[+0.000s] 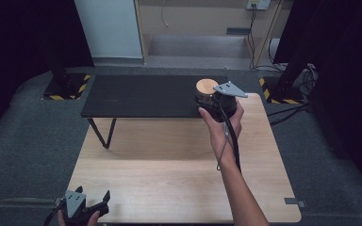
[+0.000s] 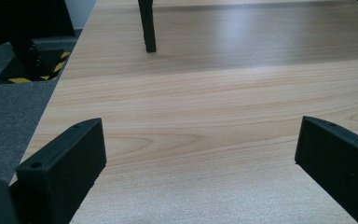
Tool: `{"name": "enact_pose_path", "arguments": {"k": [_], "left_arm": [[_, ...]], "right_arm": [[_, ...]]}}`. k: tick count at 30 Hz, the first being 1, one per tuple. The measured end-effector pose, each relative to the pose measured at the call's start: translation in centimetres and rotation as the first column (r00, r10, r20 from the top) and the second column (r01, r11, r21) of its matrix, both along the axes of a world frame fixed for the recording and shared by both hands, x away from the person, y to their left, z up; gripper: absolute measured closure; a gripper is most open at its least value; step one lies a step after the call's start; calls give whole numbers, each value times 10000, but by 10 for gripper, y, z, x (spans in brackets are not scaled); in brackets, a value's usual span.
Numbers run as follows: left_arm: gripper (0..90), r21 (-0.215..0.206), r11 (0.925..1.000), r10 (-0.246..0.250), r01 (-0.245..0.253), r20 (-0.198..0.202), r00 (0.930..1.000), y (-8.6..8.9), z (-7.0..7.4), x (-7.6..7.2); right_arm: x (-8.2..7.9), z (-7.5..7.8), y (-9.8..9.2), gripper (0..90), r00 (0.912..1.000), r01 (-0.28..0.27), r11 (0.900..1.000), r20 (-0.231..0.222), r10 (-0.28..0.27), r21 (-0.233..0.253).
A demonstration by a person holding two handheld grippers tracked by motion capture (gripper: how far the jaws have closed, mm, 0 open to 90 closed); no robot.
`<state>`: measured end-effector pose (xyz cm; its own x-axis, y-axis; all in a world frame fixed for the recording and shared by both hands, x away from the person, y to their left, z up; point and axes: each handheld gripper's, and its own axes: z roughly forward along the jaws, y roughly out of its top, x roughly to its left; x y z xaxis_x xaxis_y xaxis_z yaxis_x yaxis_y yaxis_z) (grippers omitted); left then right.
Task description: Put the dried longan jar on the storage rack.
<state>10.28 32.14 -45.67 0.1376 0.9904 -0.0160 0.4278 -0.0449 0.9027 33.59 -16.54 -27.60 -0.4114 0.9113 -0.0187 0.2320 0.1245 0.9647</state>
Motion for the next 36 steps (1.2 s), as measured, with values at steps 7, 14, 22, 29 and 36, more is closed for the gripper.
{"name": "enact_pose_path", "arguments": {"k": [7, 14, 22, 29, 36], "left_arm": [[7, 17, 10000, 5, -5, -7, 10000, 1, 0, 1], [7, -3, 10000, 33, -33, -37, 10000, 1, -1, 2], [8, 5, 10000, 42, -42, -74, 10000, 2, -2, 1], [8, -33, 10000, 32, -32, -110, 9999, 2, -2, 1], [8, -44, 10000, 33, -34, -97, 9999, 3, -2, 0]], "right_arm": [[7, -2, 2, 260, 10000, -10, 10000, -94, 10, -54], [11, -5, 3, 260, 10000, 29, 10000, -24, -29, -2], [11, -8, 4, 220, 9999, 56, 10000, 115, -56, 12], [12, -9, 7, 47, 9999, 102, 9999, 62, -102, -30], [5, -10, 8, 9, 9995, 103, 9999, 292, -100, -98]]}}
